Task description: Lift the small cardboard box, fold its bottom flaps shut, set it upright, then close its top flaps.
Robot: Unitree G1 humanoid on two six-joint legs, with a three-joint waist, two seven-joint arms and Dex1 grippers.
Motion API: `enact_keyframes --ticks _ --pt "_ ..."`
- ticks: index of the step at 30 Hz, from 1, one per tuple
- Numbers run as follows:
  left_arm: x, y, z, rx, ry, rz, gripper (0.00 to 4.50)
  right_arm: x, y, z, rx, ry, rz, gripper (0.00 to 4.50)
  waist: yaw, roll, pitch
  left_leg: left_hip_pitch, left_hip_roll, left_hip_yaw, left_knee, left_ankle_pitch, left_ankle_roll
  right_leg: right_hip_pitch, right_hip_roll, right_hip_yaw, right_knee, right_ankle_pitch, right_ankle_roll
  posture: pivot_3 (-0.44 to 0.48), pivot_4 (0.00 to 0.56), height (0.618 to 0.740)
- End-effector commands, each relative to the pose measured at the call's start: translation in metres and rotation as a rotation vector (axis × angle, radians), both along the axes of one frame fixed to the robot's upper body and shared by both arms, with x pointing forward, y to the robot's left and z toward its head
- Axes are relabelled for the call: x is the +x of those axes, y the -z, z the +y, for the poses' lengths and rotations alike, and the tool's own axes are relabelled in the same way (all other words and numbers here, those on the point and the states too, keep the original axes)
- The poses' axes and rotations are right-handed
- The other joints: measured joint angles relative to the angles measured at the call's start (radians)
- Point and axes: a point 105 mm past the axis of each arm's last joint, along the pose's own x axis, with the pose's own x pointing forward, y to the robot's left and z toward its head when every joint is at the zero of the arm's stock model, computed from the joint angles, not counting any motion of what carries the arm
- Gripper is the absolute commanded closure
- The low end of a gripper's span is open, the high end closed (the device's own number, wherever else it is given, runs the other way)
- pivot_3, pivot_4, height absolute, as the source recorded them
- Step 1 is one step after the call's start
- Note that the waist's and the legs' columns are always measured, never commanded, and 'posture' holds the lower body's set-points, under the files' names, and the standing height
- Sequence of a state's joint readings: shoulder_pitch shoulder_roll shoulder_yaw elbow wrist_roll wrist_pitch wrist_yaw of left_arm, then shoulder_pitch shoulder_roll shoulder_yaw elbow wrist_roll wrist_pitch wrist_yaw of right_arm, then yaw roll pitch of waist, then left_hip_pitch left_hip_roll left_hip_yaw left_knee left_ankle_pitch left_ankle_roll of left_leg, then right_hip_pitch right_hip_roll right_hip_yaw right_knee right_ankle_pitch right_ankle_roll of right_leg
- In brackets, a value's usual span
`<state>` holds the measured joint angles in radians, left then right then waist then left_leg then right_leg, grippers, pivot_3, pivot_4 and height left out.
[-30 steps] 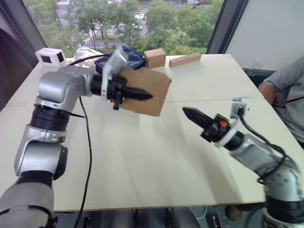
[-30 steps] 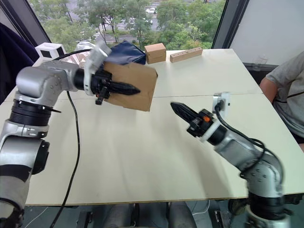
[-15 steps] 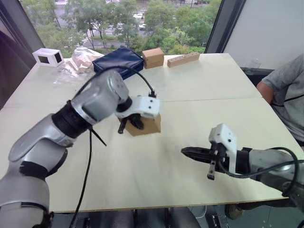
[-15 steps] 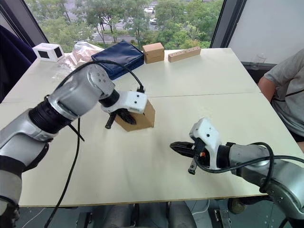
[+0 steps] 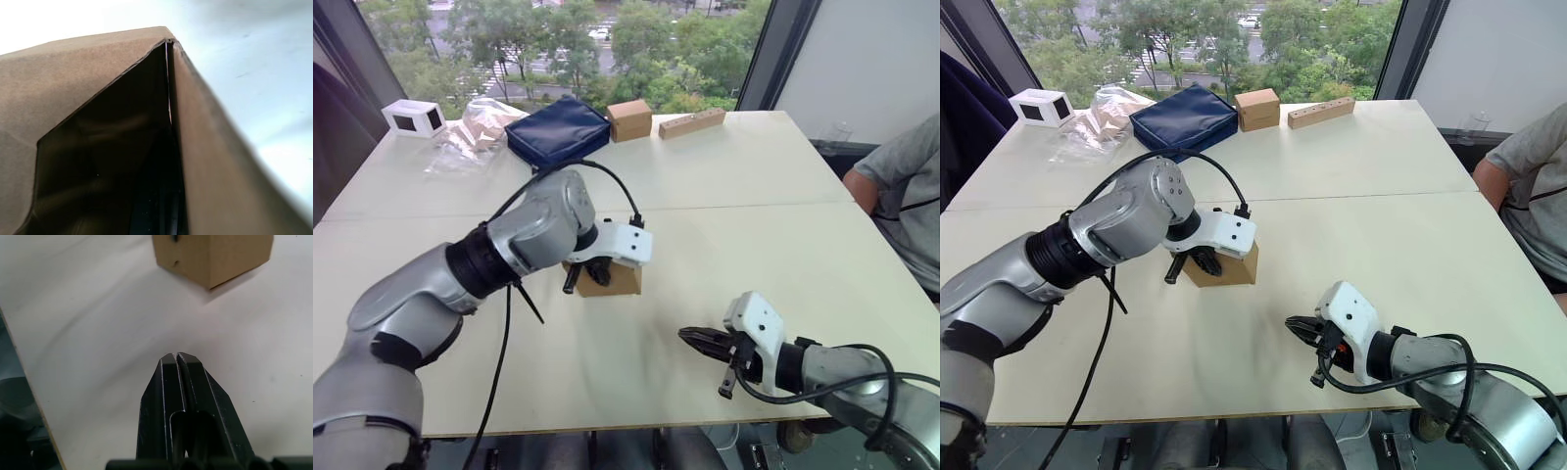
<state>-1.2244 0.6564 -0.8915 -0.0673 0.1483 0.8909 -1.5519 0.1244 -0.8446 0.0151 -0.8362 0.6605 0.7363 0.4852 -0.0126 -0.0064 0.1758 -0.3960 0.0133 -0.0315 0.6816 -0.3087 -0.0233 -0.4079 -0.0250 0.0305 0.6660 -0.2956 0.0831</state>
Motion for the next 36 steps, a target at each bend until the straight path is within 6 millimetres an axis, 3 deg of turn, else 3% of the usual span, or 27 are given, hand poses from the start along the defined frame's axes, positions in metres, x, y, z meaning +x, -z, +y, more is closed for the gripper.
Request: enact_keyframes --ticks 1,11,15,20,28,32,36 --pt "-0.009 -0.003 -0.001 0.024 0.021 0.015 4.5 0.005 -0.003 0.001 0.01 -0.007 -0.038 4.48 0.0 0.0 0.0 0.0 0.0 0.0 0.0 0.0 0.0 0.0 0.0 0.0 0.0 0.0 0.0 0.0 0.15 0.74" --pt "-0.014 0.006 0.002 0.055 0.029 0.023 4.5 0.011 -0.002 0.006 0.015 0.005 -0.059 4.48 0.002 0.0 0.0 0.0 0.0 0.0 0.0 0.0 0.0 0.0 -0.001 0.0 0.0 0.0 0.0 0.0 0.15 0.74" --pt "-0.011 0.001 -0.002 0.031 0.008 0.018 3.59 0.012 -0.005 0.006 0.017 0.008 -0.064 4.5 0.002 0.0 0.0 0.0 0.0 0.0 0.0 0.0 0.0 0.001 -0.001 0.0 0.001 0.0 0.0 0.0 0.15 0.74" --pt "-0.011 -0.006 -0.006 -0.01 -0.062 0.037 1.66 0.013 -0.008 0.004 0.011 0.004 -0.061 4.5 0.001 0.0 0.0 0.0 0.0 0.0 0.001 0.0 0.0 0.001 -0.001 0.0 0.001 0.0 0.0 0.0 0.15 0.74" --pt "-0.011 -0.066 -0.031 -0.245 -0.143 0.181 1.54 0.02 -0.016 0.002 0.005 -0.039 -0.044 4.5 0.001 0.0 0.0 0.0 -0.001 0.0 0.001 0.0 0.0 0.0 -0.001 0.0 0.001 0.0 0.0 0.0 0.15 0.74" --pt "0.002 -0.084 -0.022 -0.327 -0.226 0.211 1.54 0.026 -0.023 0.002 0.021 -0.064 -0.041 4.5 -0.004 0.001 0.0 0.002 -0.001 0.001 0.001 0.0 0.0 0.0 0.0 0.001 0.002 0.0 0.0 0.0 0.15 0.74" --pt "-0.003 -0.122 -0.015 -0.571 -0.302 0.405 1.54 0.039 -0.046 -0.002 0.146 -0.053 -0.068 4.5 -0.004 0.001 0.0 0.002 0.0 0.001 0.001 0.0 0.0 0.0 0.0 0.001 0.003 0.0 0.0 0.0 0.15 0.74"
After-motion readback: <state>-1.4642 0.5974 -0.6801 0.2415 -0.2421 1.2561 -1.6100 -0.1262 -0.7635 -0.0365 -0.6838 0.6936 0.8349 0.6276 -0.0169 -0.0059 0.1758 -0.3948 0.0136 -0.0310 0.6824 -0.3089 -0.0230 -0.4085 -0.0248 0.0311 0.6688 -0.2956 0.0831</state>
